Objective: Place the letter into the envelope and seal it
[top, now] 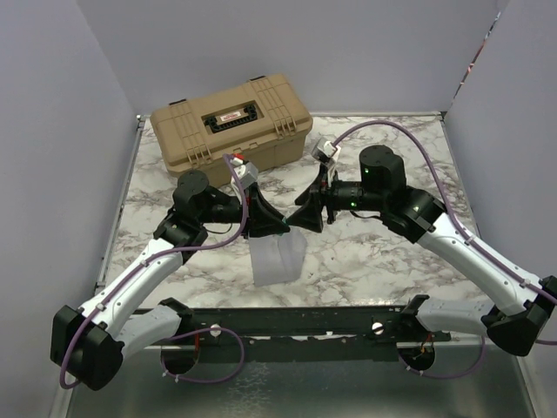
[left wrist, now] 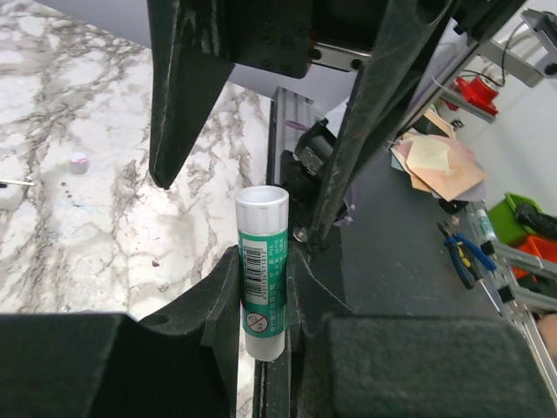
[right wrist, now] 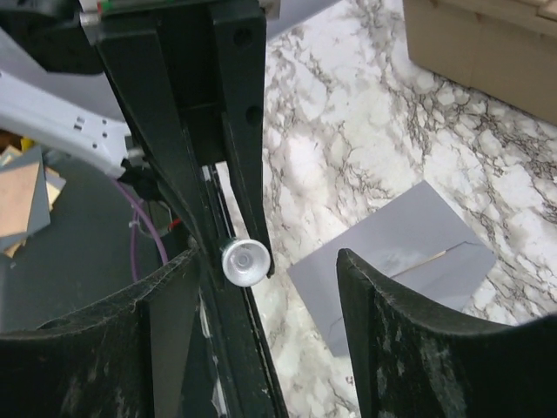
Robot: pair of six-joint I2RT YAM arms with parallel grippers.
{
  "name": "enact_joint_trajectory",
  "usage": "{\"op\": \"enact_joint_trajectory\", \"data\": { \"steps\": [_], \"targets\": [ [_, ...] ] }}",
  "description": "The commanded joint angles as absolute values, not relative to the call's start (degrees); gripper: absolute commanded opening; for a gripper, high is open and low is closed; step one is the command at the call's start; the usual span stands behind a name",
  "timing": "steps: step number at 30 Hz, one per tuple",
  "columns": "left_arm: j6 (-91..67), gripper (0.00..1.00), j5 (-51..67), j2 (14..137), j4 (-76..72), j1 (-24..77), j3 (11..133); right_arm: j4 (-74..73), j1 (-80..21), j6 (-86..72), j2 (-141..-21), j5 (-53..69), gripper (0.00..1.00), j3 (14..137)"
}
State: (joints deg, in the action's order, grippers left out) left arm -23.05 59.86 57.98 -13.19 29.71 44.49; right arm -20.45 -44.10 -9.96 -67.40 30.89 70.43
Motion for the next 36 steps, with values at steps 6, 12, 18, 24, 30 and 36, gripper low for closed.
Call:
{"op": "enact_joint_trajectory", "data": {
  "steps": [6, 12, 18, 24, 30, 36],
  "targets": [
    [-21.68, 0.00, 68.42, 57.66, -14.11, 29.79, 46.36, -25.37, -44.38, -2.43, -70.37, 40.56, 0.47, 73.03],
    [-21.86, 0.00, 68.81, 57.89, -14.05, 29.82, 46.60, -20.16, -44.34, -6.00, -71.43, 43.77, 0.31, 71.65],
    [-21.84, 0.00, 66.56, 58.16, -13.89, 29.89, 46.65, -13.40, -44.38, -13.61, -73.25, 43.06, 0.02, 69.62],
    [-19.95, 0.00, 51.74, 57.43, -10.10, 29.89, 47.17, -4.91, -44.36, -30.77, -73.54, 30.84, 0.01, 66.28],
    [-21.28, 0.00, 34.16, 56.69, -10.59, 29.89, 45.52, -4.83, -44.47, -45.65, -73.61, 9.71, 0.01, 64.67],
    [-19.31, 0.00, 37.38, 57.38, -6.31, 29.86, 45.27, -3.11, -44.69, -45.05, -72.02, 0.92, 0.33, 62.54]
  ]
}}
